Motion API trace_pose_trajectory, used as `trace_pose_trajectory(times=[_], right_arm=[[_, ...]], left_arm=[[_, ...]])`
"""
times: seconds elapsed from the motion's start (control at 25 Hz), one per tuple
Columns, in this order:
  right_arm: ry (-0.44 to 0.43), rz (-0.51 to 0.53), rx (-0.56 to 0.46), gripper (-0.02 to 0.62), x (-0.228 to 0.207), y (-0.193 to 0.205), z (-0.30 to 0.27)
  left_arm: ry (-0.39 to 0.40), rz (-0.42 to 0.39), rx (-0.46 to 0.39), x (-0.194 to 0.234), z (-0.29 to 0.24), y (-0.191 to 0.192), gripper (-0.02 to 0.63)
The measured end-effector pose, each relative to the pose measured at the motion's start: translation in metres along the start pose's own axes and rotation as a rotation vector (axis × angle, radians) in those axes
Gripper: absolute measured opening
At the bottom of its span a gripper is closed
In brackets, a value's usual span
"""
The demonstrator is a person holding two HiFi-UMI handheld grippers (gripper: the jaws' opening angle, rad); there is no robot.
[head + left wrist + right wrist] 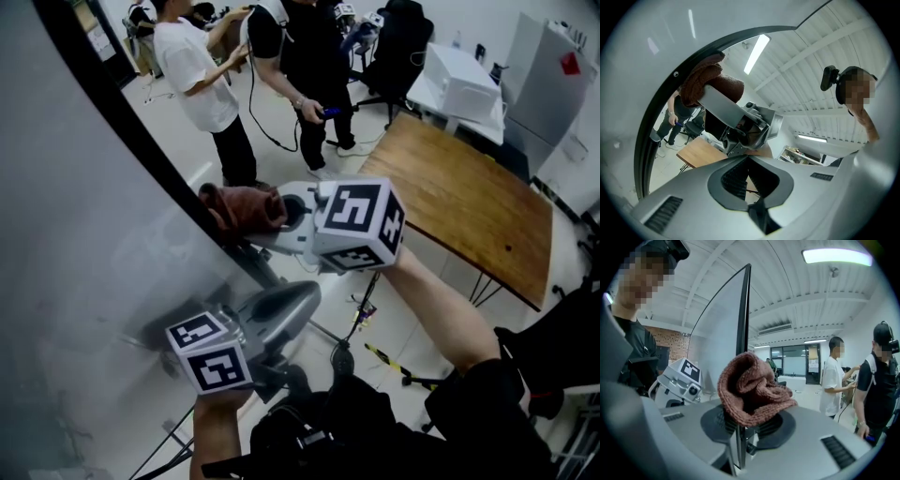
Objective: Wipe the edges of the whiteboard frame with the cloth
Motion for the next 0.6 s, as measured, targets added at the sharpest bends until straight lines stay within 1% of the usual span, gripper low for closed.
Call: trace_pose_trajectory(times=[0.2, 0.32, 0.6], right_arm=[[0.020, 0.030, 0.043, 0.078, 0.014, 0.031, -0.007], [0.037, 0.030, 0.052, 0.078, 0.016, 0.031, -0.007], [0.120, 0.079, 0.103, 0.078, 0.023, 0.034, -0.014]], left_arm=[[0.013, 0.003, 0.005, 0.014, 0.002, 0.033, -0.003], [0.014, 0.010, 0.012, 0.015, 0.004, 0.034, -0.004], [0.017, 0.027, 0.021, 0.026, 0.010, 0.035, -0.003]])
Point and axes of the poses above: the fingertips, and each gripper's own axes: z backward along the fingers, x to its left, y out of its underside, the point moved 9 cm from there along z, backward along the fingers, and after that the axes turned 11 degrees about -y, right-handed, at the moved point
